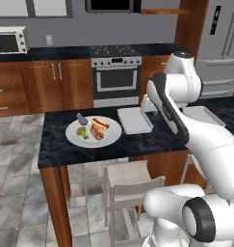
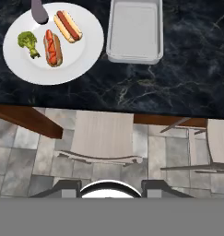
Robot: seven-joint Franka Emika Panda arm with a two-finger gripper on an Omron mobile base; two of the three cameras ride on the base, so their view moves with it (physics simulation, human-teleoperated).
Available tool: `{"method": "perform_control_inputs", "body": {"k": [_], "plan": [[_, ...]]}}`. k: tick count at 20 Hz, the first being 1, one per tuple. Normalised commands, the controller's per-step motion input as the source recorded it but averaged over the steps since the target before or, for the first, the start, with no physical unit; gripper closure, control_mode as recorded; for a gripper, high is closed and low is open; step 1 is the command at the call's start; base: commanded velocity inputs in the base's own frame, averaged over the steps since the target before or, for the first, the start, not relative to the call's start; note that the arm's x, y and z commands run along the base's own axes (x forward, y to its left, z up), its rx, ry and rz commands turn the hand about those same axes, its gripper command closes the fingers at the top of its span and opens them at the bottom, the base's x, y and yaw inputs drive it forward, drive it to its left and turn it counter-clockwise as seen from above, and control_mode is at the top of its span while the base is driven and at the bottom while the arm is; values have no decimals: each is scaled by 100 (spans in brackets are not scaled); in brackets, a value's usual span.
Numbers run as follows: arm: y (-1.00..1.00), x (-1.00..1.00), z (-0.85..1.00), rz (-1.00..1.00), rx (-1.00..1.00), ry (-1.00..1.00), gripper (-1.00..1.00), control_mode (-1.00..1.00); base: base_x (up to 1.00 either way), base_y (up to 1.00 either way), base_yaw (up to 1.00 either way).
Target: Place one cooked food and one vegetable from the large plate to each tupperware container.
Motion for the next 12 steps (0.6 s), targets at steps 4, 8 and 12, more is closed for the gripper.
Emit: {"method": "perform_control_inputs", "body": {"k": [4,8,12], "plan": [[2,-28,-4,1,0,0,-100,-100,0,0,0],[68,-6,-36,5,-11,-1,-100,-100,0,0,0],[43,68,-42,14,-2,4,-100,-100,0,0,0]]}}
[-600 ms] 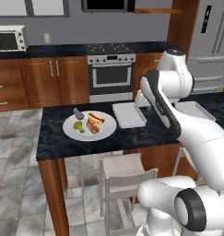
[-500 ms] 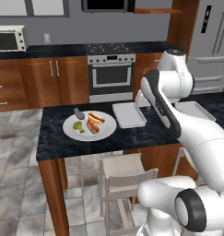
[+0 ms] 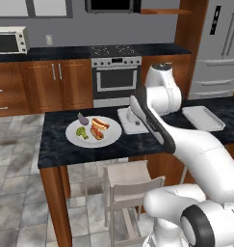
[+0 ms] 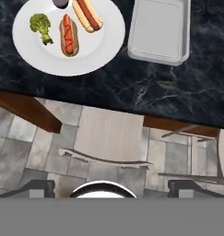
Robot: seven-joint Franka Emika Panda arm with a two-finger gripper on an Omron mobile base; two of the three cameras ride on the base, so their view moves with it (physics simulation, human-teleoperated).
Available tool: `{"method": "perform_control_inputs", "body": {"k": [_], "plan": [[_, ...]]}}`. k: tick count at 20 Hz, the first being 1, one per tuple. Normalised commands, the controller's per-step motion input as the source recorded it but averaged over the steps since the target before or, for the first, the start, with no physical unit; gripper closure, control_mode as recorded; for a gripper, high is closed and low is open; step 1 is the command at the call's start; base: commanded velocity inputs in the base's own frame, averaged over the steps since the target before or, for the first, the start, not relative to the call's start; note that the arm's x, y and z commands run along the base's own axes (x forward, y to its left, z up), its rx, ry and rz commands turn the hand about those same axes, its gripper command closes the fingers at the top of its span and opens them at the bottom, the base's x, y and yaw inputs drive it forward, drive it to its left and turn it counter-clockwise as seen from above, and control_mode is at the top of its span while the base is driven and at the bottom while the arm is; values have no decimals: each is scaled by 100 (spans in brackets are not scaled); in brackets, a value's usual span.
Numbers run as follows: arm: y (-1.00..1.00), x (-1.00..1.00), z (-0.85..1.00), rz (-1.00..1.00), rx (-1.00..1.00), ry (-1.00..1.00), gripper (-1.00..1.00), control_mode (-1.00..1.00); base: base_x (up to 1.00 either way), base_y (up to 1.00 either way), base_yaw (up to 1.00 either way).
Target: Place one cooked food and one vegetable from the large plate to each tupperware container.
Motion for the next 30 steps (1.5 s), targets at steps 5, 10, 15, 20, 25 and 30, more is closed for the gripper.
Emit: {"method": "perform_control_inputs", "body": {"k": [5,10,15,20,25,30], "plan": [[8,98,-36,13,9,24,-100,-100,0,0,0],[35,62,-37,0,6,3,-100,-100,0,0,0],[70,65,-50,-3,0,0,-100,-100,0,0,0],[56,69,-44,-7,1,0,-100,-100,0,0,0],[43,48,-37,-11,0,0,-100,-100,0,0,0],[29,53,-55,-7,0,0,-100,-100,0,0,0]]}}
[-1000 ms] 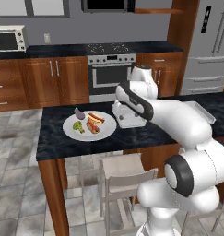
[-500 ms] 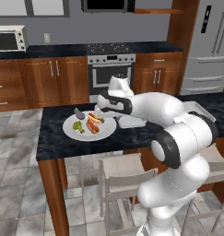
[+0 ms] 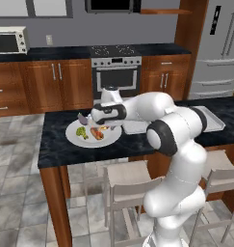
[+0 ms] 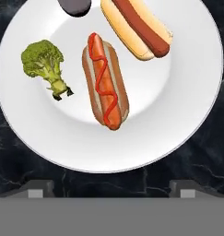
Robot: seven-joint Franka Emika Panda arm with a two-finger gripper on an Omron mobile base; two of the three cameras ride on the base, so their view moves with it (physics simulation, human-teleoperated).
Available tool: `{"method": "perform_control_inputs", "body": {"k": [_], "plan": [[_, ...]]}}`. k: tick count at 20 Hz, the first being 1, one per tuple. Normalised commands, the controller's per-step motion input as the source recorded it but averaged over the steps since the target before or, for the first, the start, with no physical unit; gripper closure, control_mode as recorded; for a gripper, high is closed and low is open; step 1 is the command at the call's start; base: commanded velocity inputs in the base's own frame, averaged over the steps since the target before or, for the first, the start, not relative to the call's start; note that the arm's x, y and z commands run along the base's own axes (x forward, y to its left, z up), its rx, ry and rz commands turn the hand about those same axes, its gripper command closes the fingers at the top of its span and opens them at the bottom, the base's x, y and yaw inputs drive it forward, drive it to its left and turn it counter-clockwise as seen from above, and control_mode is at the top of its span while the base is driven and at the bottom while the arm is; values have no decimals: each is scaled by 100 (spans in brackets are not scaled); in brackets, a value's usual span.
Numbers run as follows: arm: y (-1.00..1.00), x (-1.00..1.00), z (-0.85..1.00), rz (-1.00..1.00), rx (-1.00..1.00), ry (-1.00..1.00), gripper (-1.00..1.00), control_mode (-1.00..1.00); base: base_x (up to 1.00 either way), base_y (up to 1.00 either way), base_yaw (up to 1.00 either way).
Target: Place one cooked food and one vegetable from the large plate to each tupperware container.
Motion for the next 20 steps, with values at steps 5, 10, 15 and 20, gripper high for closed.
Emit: {"method": "perform_control_inputs", "body": {"k": [5,10,15,20], "plan": [[10,49,-44,-3,0,0,-100,-100,0,0,0],[0,47,-36,0,0,0,-100,-100,0,0,0],[0,28,-33,0,0,0,-100,-100,0,0,0],[7,6,-32,0,0,0,-100,-100,0,0,0]]}}
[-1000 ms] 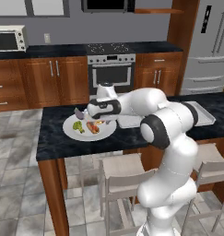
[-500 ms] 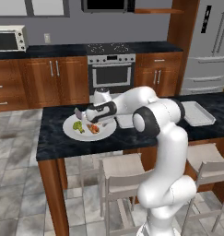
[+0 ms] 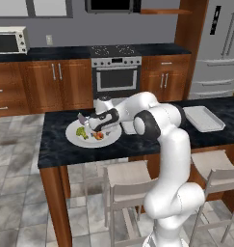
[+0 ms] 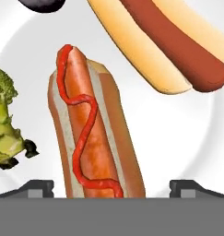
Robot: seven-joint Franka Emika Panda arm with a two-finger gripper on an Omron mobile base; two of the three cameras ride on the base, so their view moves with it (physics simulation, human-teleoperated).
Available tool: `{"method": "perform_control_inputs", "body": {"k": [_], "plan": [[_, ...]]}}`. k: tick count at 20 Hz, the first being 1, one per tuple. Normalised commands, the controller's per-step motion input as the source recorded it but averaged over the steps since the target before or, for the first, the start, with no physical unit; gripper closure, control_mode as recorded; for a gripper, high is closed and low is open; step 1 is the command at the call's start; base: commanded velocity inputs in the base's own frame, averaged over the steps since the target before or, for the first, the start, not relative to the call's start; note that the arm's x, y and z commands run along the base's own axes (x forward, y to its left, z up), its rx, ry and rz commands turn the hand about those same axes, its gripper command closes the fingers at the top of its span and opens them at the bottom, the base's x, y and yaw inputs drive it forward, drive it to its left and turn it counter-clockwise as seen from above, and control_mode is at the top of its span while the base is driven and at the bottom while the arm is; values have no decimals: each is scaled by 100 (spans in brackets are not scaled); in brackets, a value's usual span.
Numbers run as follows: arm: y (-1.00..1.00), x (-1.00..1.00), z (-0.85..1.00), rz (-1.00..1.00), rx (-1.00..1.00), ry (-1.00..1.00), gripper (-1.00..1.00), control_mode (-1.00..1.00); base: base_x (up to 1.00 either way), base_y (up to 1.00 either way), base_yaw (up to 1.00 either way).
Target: Place one cooked food and one vegetable from the large plate to each tupperware container.
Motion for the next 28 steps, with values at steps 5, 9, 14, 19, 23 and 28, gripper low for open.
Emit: {"method": "perform_control_inputs", "body": {"k": [5,9,14,19,23,28], "plan": [[5,4,-33,0,0,0,100,-100,0,0,0],[0,-4,-7,0,0,-1,100,-100,0,0,0],[0,-51,48,1,0,-9,100,-100,0,0,0],[-20,-71,87,0,9,-1,100,-100,0,0,0],[-91,-31,58,-1,8,0,100,-100,0,0,0],[-100,1,40,-7,0,0,100,-100,0,0,0]]}}
